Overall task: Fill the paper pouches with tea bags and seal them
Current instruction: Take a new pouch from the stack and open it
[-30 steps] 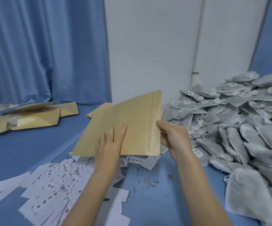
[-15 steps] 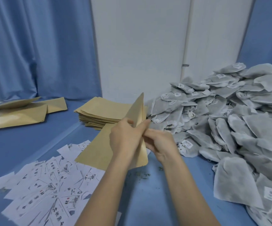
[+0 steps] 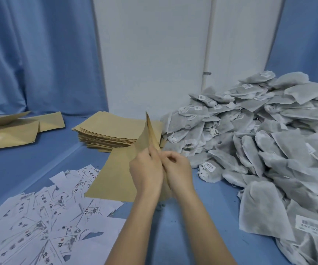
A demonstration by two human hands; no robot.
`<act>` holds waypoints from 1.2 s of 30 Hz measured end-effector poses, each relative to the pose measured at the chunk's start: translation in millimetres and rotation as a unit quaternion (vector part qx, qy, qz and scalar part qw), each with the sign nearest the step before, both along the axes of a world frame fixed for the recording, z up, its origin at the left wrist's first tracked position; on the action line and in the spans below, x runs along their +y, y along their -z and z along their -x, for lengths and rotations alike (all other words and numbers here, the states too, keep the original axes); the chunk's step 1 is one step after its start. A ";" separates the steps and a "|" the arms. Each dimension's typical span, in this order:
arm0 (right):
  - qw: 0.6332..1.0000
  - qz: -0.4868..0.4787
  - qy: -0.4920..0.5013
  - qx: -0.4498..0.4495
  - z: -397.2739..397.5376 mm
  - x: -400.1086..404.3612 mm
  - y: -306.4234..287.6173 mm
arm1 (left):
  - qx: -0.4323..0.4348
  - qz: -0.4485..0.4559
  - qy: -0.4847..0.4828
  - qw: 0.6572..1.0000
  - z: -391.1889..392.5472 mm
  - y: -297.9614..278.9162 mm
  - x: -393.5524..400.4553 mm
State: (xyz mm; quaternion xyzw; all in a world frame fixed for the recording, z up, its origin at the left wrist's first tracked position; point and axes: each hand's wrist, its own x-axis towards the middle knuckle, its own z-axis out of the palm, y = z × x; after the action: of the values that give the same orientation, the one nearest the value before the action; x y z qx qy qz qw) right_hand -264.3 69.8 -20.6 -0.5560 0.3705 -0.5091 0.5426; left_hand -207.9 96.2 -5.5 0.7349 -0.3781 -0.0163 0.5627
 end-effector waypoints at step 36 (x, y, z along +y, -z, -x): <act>0.789 0.299 -0.060 0.533 56.4 -65.6 -34.3 | -0.563 -0.122 -0.034 0.817 69.3 -31.8 10.3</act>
State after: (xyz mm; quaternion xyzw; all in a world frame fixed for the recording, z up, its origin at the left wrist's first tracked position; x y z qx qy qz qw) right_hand -320.7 4.2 13.7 -0.8945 0.3961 -0.1842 0.0949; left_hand -277.3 106.5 26.3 0.6910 -0.5986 0.3732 0.1576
